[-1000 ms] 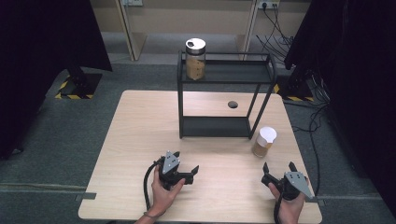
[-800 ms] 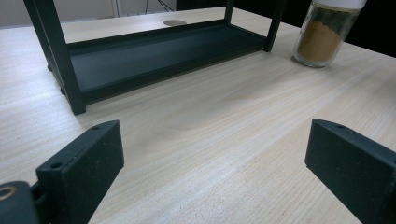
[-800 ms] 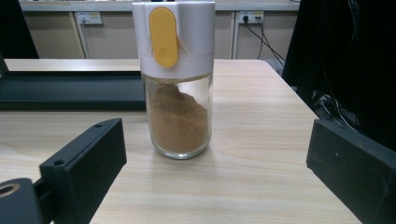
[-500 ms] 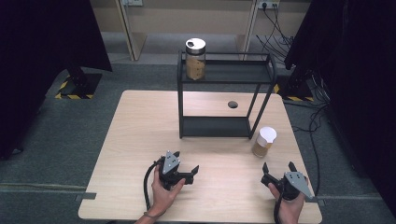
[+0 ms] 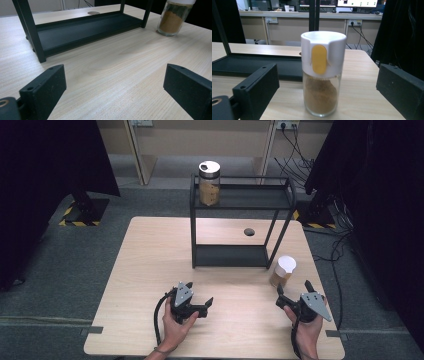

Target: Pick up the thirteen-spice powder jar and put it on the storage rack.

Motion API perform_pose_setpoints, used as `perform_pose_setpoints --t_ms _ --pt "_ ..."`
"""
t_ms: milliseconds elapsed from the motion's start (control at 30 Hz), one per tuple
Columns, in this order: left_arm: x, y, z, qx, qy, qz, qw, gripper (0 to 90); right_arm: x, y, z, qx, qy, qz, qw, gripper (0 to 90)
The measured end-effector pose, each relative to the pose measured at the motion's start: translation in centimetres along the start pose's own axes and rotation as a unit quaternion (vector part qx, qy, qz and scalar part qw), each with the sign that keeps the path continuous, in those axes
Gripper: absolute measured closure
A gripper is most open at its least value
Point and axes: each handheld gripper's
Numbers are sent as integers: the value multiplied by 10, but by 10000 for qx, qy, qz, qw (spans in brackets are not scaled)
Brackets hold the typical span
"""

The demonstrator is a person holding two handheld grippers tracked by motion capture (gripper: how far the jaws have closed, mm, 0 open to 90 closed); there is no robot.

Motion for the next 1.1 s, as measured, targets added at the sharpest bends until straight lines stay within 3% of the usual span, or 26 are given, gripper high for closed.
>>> perform_pose_setpoints --t_ms 333,567,1100 --pt "0 0 0 5 13 -13 10000 37 26 -15 -5 -136 -15 -20 9999 55" --pt "0 0 0 29 18 -18 10000 37 43 -21 -10 -177 12 119 9998 95" --pt "0 0 0 29 34 -21 10000 38 61 -22 -19 -198 -6 279 9994 226"
Point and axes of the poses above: each handheld gripper's, and its own axes: x roughly forward along the jaws, y roughly out of its underside, z roughly to its left, and after that the axes turned 15 degrees about -y, right-handed
